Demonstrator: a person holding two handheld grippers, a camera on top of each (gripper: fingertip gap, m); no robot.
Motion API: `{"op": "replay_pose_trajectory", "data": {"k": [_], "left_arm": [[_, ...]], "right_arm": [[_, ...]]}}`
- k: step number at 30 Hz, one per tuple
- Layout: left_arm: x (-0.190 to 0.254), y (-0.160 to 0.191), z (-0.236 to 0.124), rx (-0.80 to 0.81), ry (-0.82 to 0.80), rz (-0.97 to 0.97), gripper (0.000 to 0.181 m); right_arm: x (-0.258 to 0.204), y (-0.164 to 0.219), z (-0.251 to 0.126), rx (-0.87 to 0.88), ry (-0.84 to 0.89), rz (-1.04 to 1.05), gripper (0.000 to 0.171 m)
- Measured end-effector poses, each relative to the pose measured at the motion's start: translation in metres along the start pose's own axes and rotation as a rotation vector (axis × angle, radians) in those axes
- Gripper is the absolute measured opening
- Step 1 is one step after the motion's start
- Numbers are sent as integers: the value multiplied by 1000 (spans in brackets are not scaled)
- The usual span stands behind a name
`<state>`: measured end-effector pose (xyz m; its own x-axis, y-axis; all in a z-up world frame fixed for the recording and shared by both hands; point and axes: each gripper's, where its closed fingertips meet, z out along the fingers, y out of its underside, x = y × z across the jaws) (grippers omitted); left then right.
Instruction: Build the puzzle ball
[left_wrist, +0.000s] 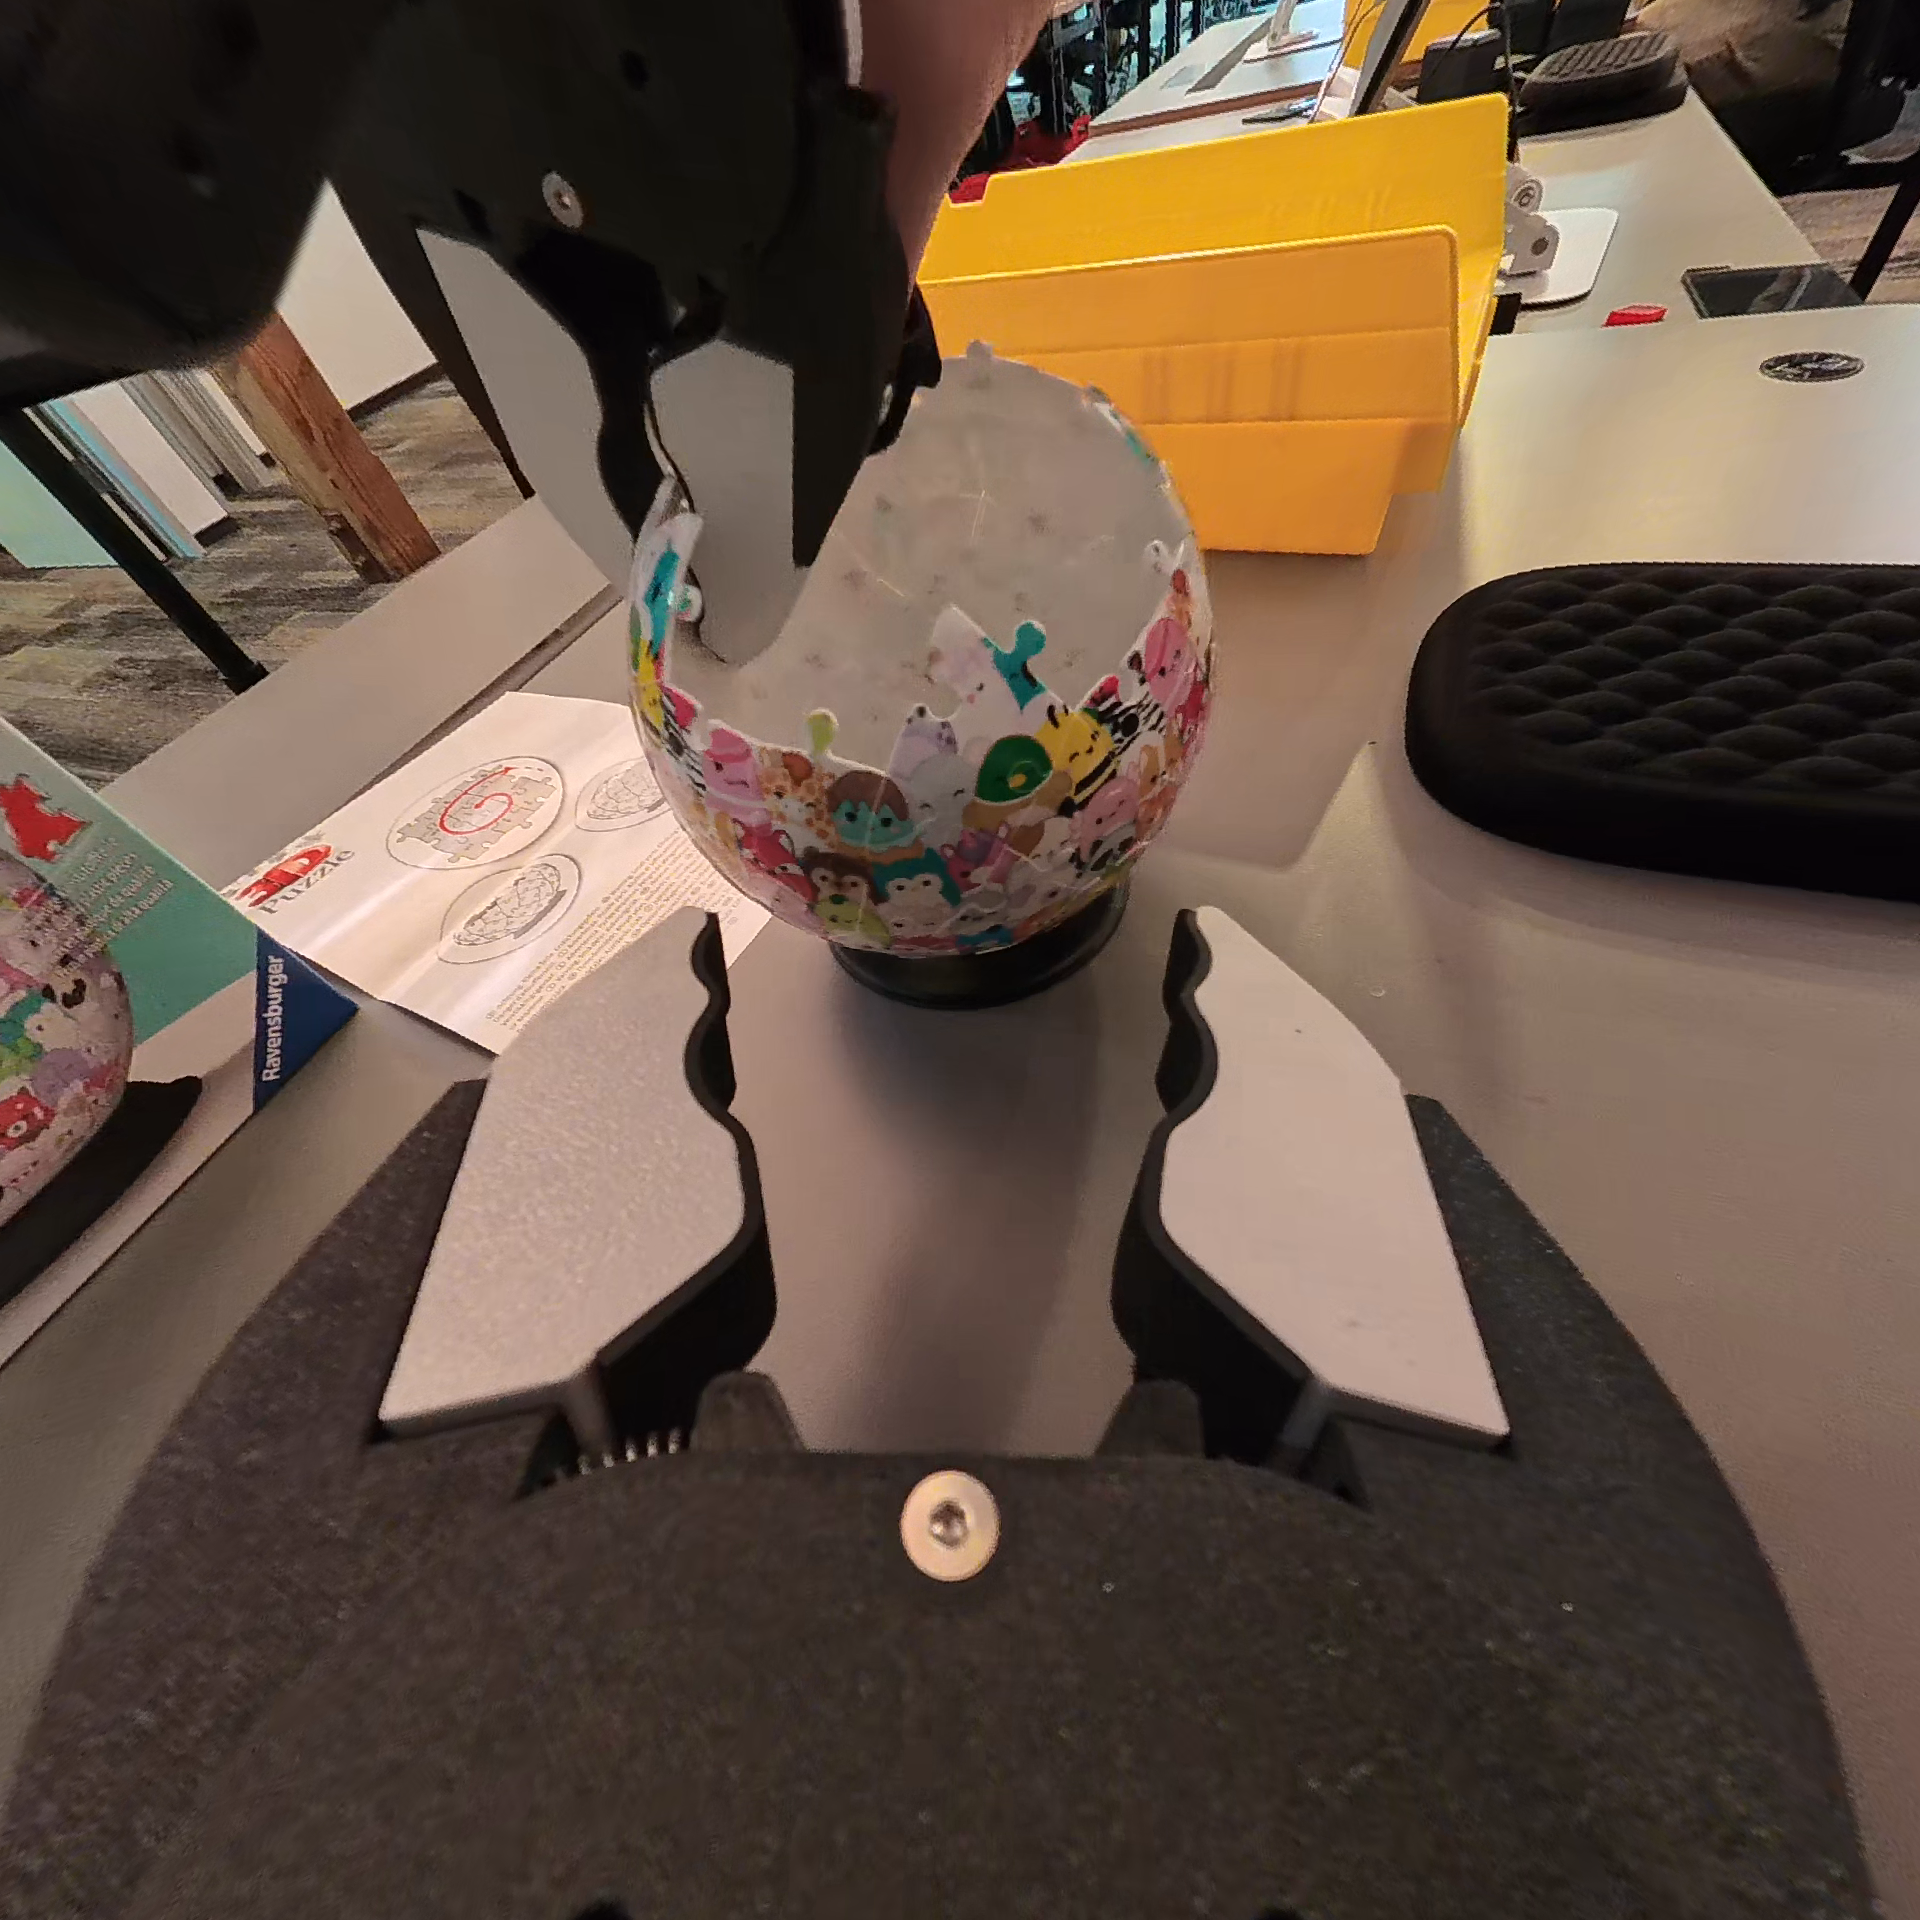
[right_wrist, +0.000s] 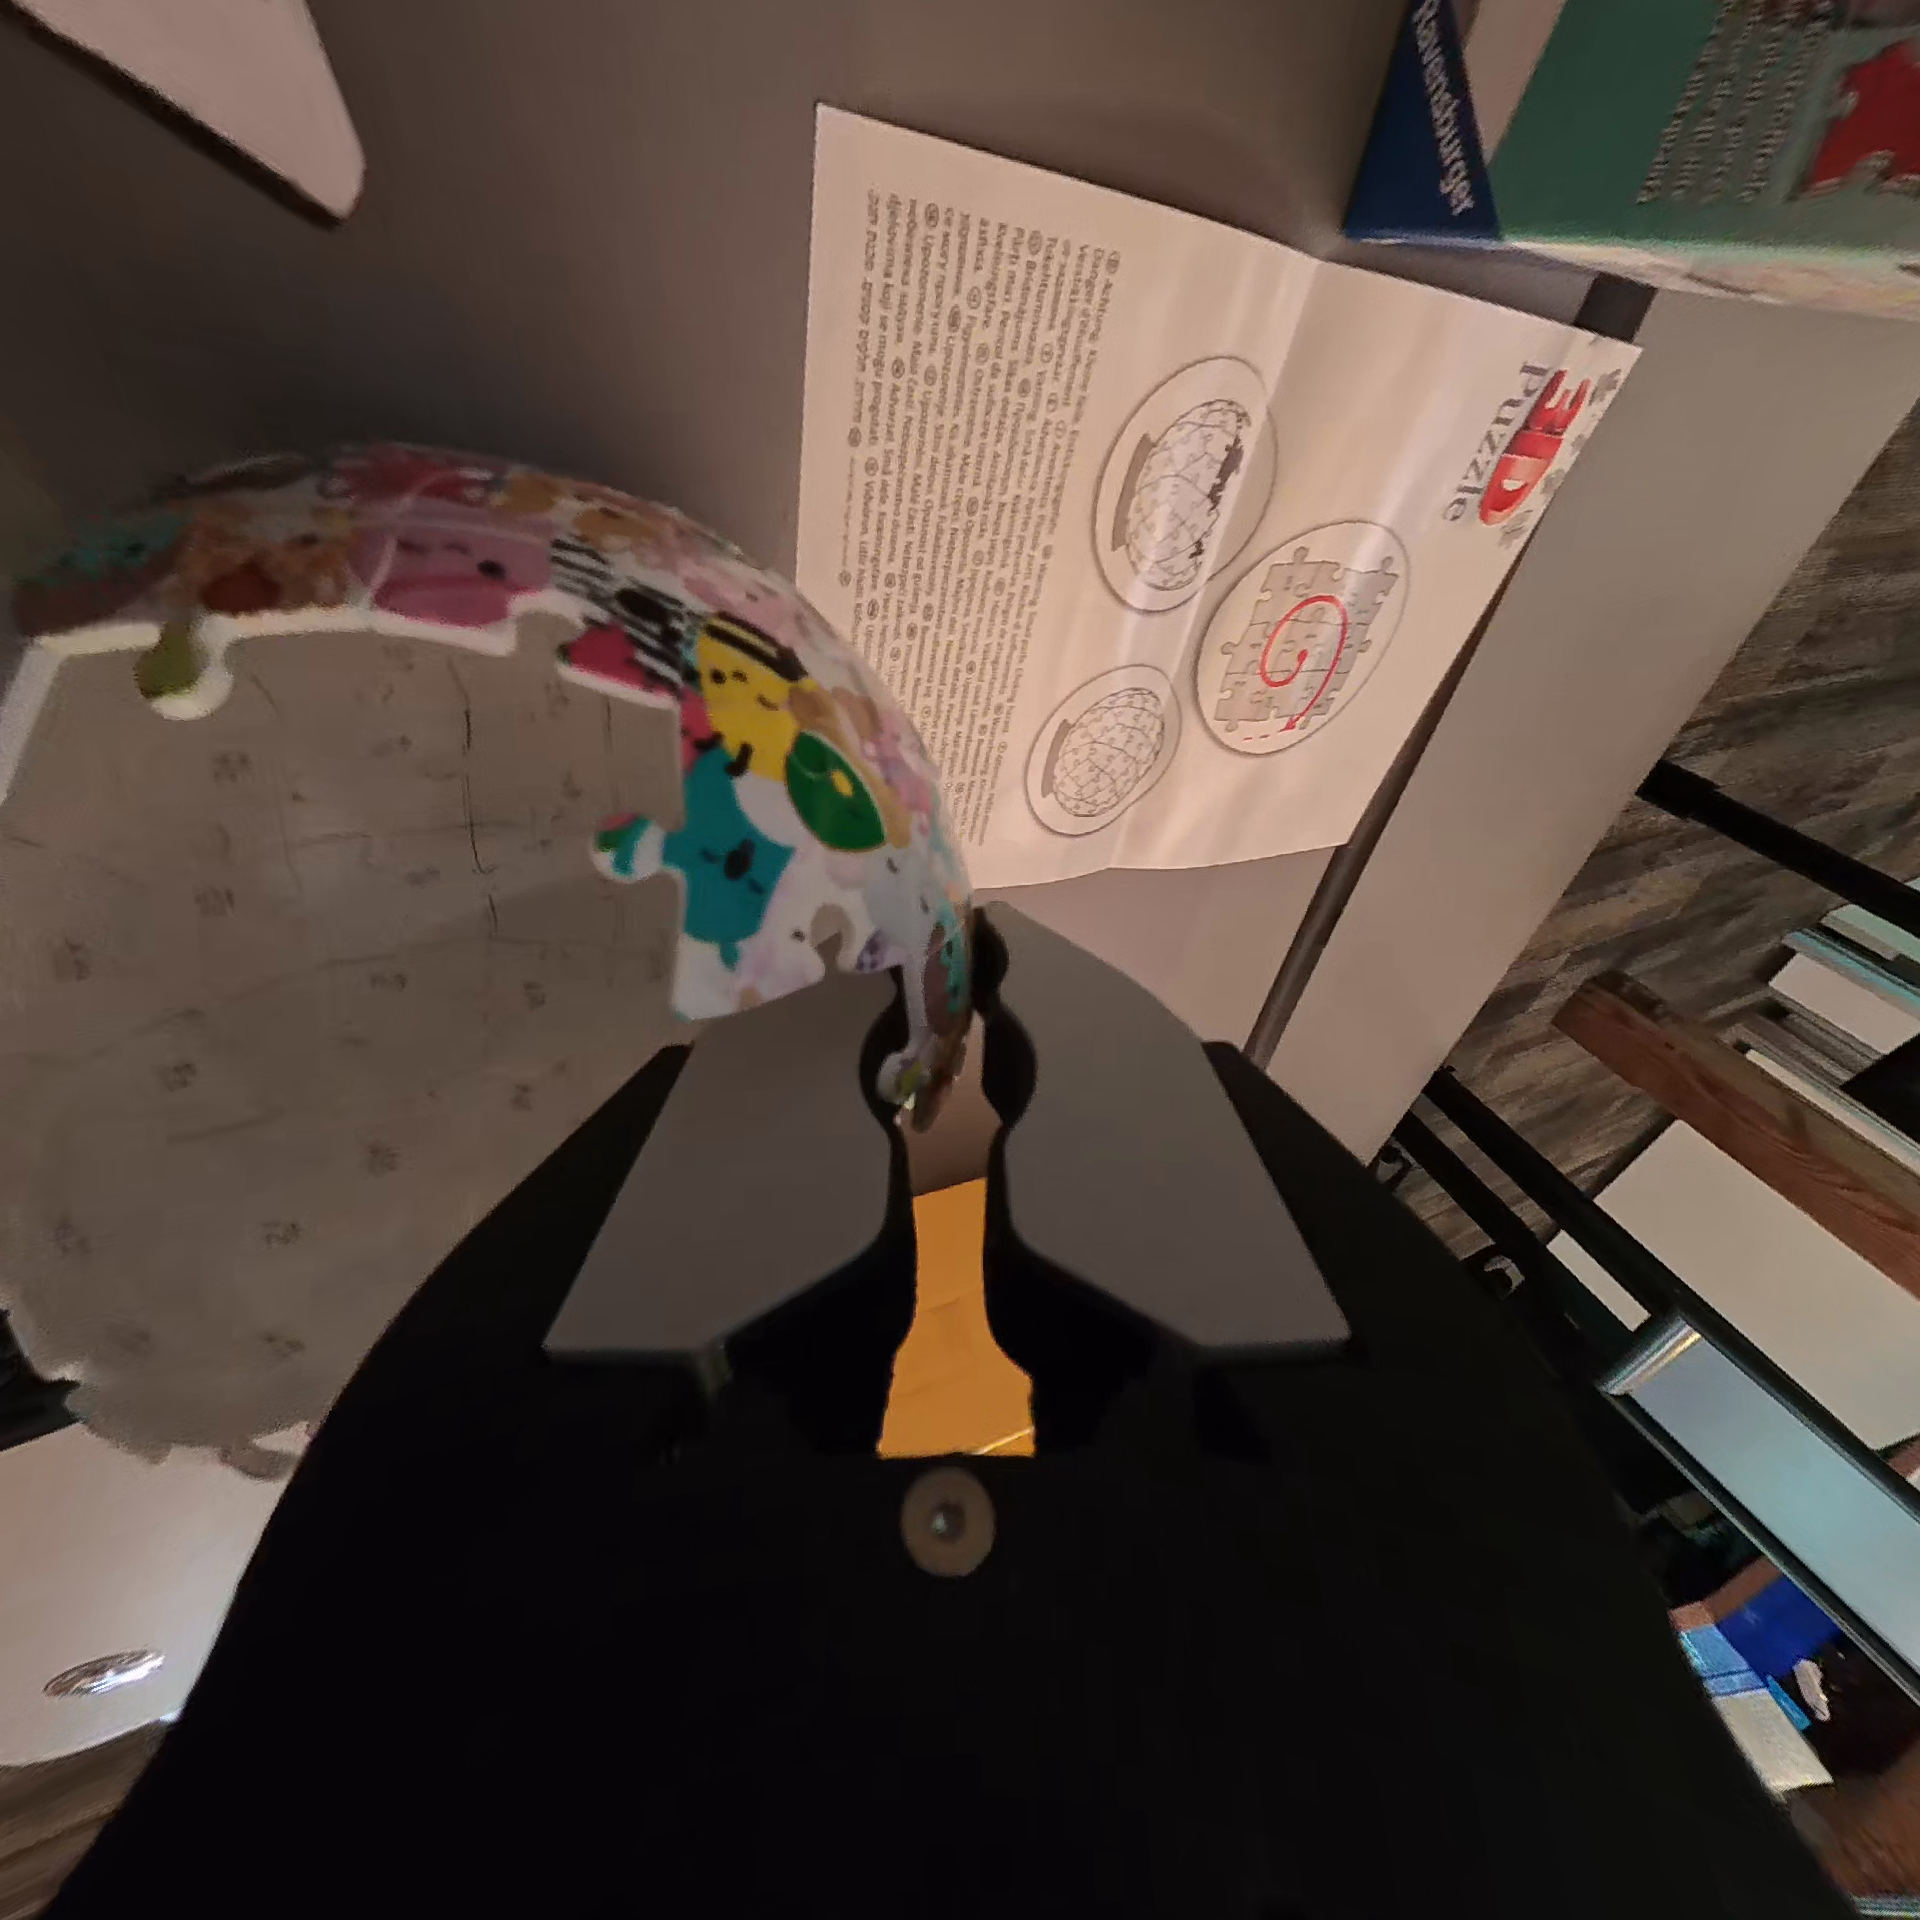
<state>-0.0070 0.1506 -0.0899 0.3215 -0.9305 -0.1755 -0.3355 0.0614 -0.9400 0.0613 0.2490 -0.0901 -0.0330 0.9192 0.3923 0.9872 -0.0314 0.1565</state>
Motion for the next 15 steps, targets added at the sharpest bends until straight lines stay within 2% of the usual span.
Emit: {"op": "replay_pose_trajectory", "data": {"k": [4,8,12,15], "left_arm": [[1,0,0,-3,0,7,81],[0,0,0,1,-1,0,81],[-1,-1,-2,8,0,-17,81],[-2,-2,-3,18,3,-36,81]], "right_arm": [[0,0,0,5,-3,7,9],[7,-1,-7,38,51,28,32],[12,-3,-32,144,128,67,48],[20,2,-64,239,264,124,52]]}}
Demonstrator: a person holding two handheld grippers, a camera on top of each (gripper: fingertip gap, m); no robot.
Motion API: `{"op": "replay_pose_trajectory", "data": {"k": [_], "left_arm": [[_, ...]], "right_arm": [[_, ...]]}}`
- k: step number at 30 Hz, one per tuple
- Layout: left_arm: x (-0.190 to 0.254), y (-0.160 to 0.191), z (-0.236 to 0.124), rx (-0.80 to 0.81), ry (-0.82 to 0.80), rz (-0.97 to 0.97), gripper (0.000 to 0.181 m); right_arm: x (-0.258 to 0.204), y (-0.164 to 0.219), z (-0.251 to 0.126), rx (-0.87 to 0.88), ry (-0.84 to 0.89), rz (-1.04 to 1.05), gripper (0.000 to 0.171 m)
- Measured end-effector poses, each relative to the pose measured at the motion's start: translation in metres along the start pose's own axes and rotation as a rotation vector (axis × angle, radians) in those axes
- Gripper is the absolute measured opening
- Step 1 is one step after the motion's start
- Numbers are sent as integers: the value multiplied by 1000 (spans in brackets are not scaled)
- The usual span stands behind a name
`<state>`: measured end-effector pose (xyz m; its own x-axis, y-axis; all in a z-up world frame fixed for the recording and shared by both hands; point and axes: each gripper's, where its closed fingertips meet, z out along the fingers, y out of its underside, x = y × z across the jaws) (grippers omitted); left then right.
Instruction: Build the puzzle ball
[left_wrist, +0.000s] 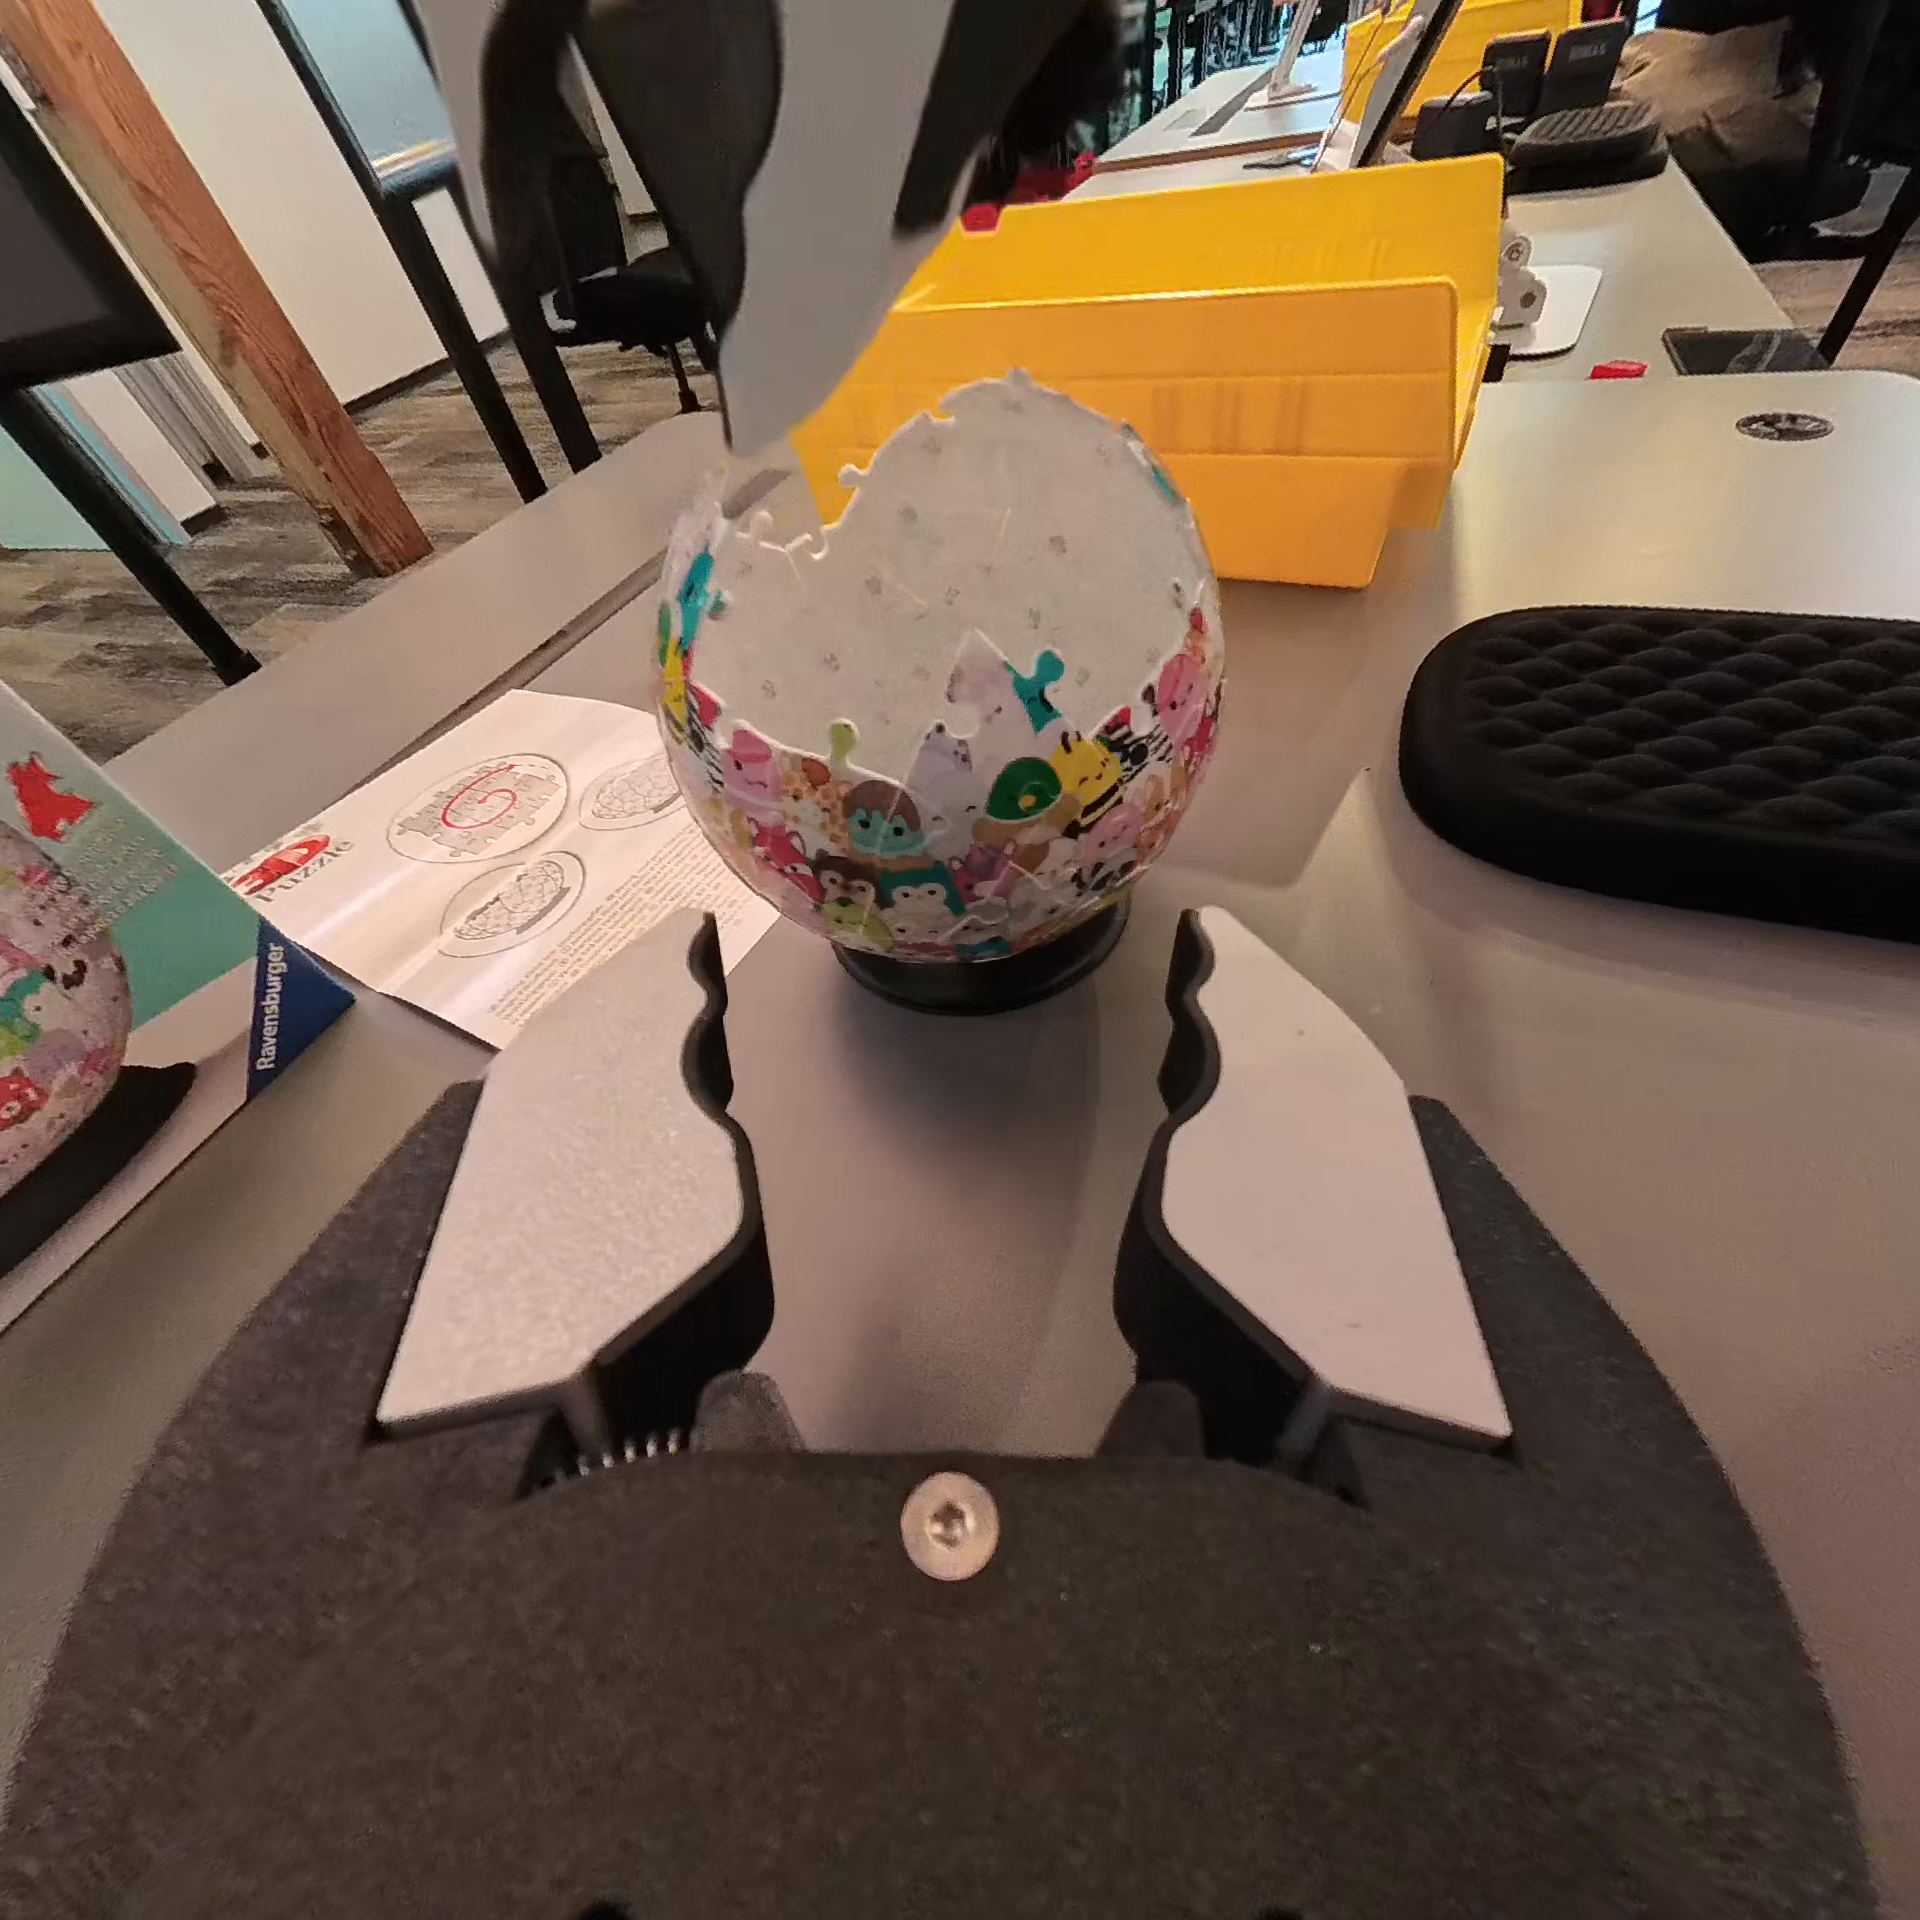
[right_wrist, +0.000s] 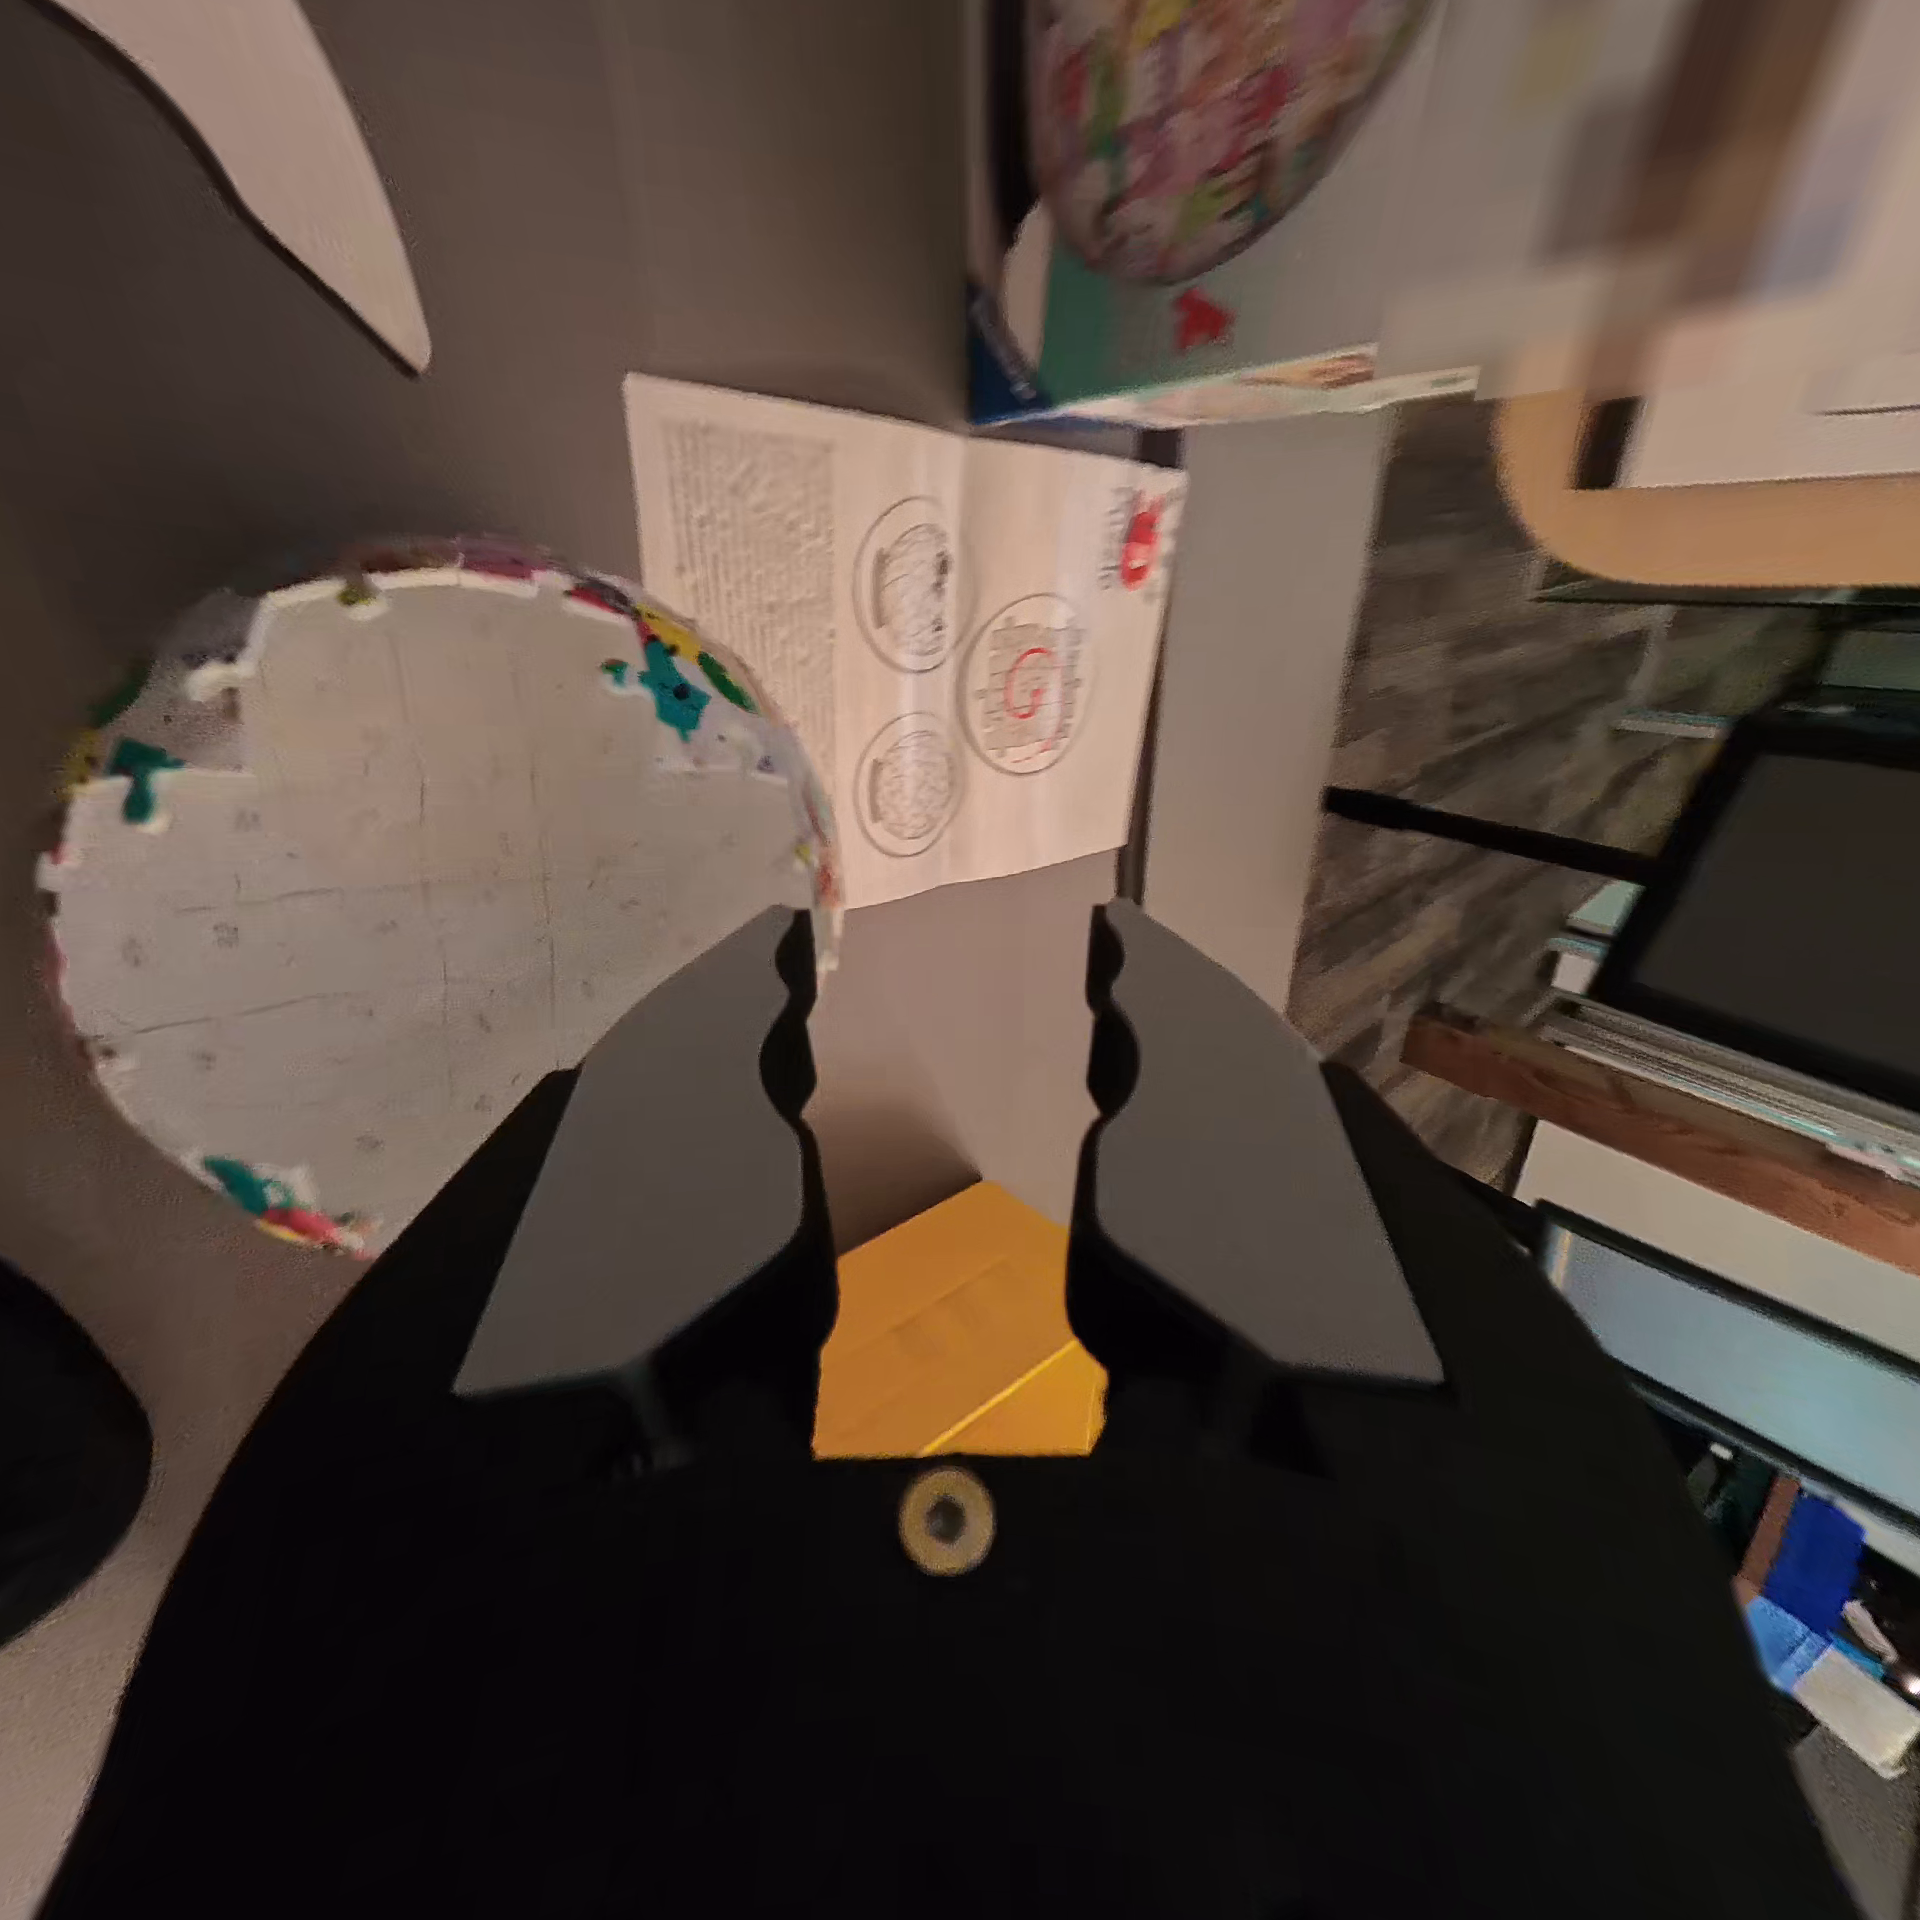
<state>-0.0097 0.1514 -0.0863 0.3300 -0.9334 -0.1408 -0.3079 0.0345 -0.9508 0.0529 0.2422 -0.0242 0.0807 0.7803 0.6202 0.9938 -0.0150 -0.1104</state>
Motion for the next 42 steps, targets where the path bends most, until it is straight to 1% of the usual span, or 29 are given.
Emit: {"op": "replay_pose_trajectory", "data": {"k": [2,4,6,7,8,9,12,14,16,19,22,25,29,33,39,42], "left_arm": [[0,-3,-2,11,8,-13,82],[2,-6,-3,21,44,-26,84],[9,-6,-5,18,120,-31,90],[14,-5,-5,2,169,-29,93],[17,-2,-5,-25,201,-25,97],[18,2,-4,-51,216,-15,101],[8,9,0,-110,166,39,108],[4,6,2,-110,152,61,107],[-2,5,8,-134,143,110,106],[-13,9,19,-205,119,233,109],[-16,7,26,-194,143,331,102],[-19,8,31,-186,153,380,99],[-19,9,41,-170,173,360,95],[-19,9,43,-161,171,340,94],[-10,4,39,-179,188,210,100],[-9,5,38,-198,188,192,100]], "right_arm": [[12,-3,-30,110,126,90,52],[20,0,-68,265,261,239,53],[10,11,-100,442,303,451,53],[-2,19,-109,513,301,544,55],[-17,28,-112,562,290,612,62],[-35,35,-109,578,272,652,68],[-87,55,-80,465,216,679,81],[-111,56,-62,426,165,651,83],[-122,56,-44,389,114,646,84],[-123,62,-19,331,80,630,85],[-121,67,0,299,57,617,84],[-118,67,10,293,62,591,83],[-119,57,15,334,29,599,78],[-118,55,15,342,26,635,75],[-126,48,10,352,-138,788,75],[-128,48,7,341,-179,795,75]]}}
